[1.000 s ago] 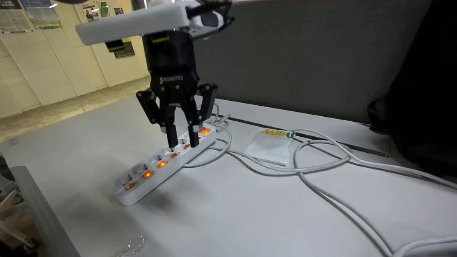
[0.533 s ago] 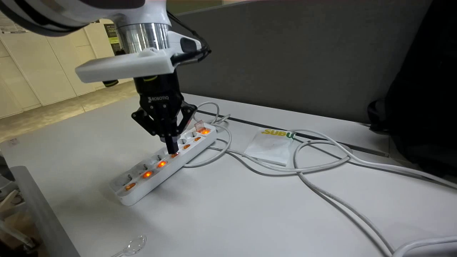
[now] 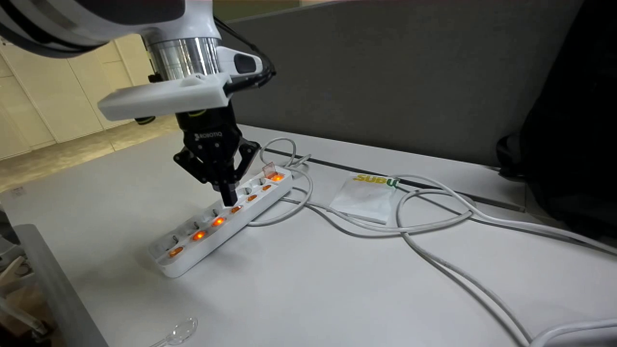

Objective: Turn off the third switch from you on the adapter

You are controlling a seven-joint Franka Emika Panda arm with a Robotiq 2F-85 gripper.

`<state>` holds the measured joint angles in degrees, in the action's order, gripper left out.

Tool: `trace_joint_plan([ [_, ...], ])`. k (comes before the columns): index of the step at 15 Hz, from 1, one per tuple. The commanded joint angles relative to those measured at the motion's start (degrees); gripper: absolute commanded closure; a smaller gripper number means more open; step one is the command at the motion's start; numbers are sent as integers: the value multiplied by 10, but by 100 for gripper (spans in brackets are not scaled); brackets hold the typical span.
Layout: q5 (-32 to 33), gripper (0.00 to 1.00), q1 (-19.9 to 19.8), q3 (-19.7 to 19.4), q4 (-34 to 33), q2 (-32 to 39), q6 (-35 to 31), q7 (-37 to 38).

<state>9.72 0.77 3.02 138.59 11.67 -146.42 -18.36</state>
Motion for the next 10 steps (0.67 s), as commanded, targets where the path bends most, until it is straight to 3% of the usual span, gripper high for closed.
trace_joint_plan([
  [1,0,99,0,1,-1,0,2,0],
  [10,2,100,14,35,-25,64,-39,-37],
])
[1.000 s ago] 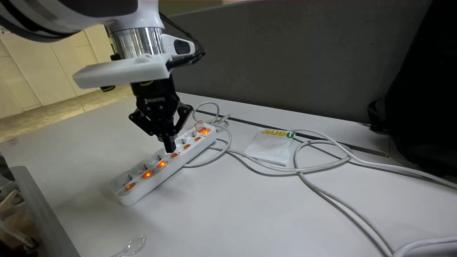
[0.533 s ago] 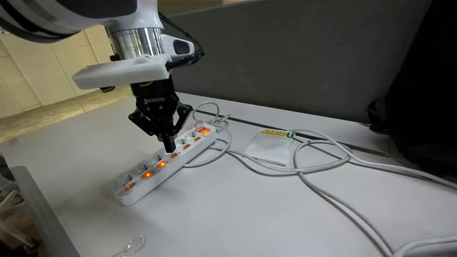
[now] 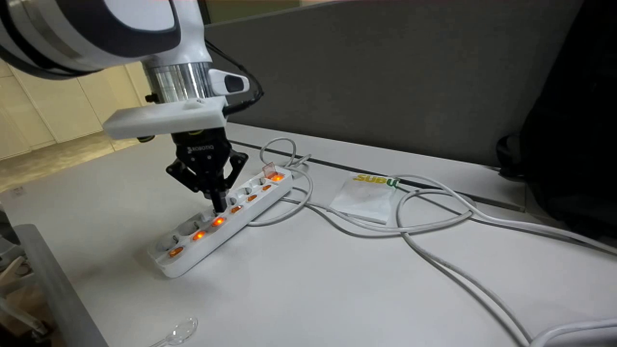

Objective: Turn off the third switch from you on the adapter

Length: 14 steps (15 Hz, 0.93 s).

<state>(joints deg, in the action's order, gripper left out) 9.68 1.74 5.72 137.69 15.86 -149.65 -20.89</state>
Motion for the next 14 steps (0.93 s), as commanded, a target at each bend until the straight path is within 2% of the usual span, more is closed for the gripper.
trace_joint_plan([
  [1,6,100,7,11,-17,29,-12,-14],
  [5,28,100,18,11,-22,45,-35,-7],
  [14,36,100,17,8,-25,60,-57,-3],
])
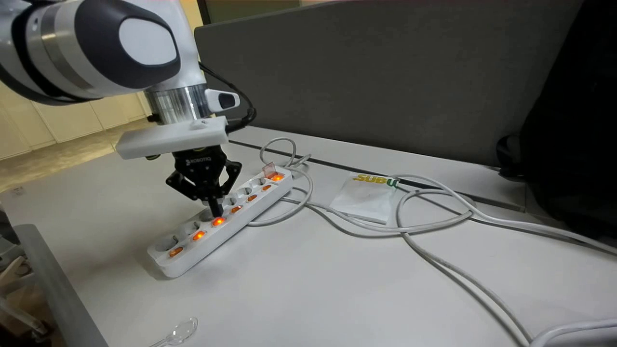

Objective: Turn off the third switch from you on the adapter

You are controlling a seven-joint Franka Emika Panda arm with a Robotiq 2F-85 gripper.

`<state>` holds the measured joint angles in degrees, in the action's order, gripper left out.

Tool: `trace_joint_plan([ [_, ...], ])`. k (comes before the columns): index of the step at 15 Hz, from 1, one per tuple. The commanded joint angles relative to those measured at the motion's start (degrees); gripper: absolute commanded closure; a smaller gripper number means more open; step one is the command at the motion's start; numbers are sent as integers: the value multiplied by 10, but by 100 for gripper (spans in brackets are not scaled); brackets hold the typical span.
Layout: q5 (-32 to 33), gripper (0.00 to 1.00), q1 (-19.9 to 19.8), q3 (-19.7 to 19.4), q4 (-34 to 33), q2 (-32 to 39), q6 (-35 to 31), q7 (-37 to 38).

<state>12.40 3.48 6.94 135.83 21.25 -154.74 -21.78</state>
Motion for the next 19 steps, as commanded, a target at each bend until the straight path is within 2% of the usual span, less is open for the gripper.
trace_joint_plan([
  [1,9,100,0,-4,-6,7,-6,6],
  [10,15,100,3,-16,-12,24,-7,16],
  [15,34,100,12,-40,-20,51,-21,40],
  [19,16,100,6,-38,-34,66,-1,50],
])
